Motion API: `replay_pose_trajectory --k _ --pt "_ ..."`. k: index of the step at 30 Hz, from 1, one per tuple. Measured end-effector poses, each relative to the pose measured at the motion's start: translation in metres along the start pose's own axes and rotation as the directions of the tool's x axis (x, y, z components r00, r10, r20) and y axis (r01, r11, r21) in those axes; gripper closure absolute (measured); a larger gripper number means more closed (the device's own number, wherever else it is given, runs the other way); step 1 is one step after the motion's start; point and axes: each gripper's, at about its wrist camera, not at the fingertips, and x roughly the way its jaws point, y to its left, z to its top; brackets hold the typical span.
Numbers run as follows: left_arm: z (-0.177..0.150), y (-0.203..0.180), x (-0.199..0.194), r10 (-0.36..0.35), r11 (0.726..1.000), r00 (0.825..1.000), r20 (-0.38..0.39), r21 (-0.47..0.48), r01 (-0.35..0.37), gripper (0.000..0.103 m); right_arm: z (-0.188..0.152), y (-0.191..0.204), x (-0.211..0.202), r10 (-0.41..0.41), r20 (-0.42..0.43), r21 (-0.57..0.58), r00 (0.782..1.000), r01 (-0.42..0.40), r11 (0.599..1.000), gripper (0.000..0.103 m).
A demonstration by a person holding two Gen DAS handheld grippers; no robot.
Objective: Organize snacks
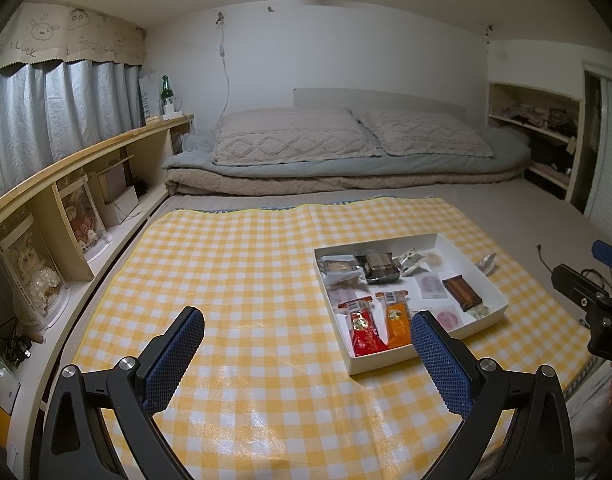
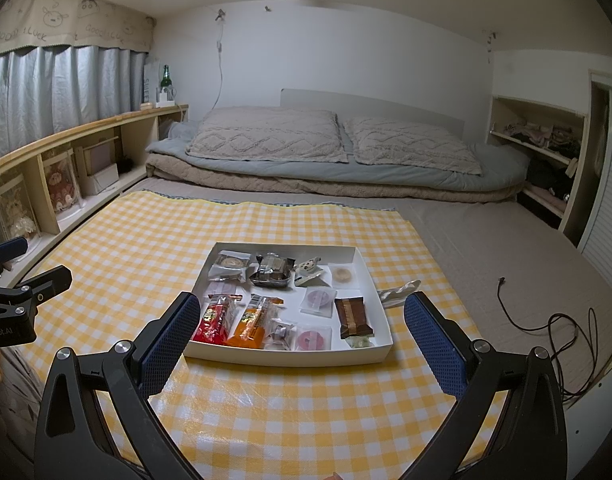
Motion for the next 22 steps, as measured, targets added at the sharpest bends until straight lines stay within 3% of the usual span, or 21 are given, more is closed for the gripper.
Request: replay_pose_trajectory --k 22 --pt "-0.002 -0.012 -0.004 0.032 0.999 0.999 0.005 -0.021 -0.032 0.000 0.000 0.000 0.000 0.000 0.001 0.000 1.000 0.000 1.000 0.000"
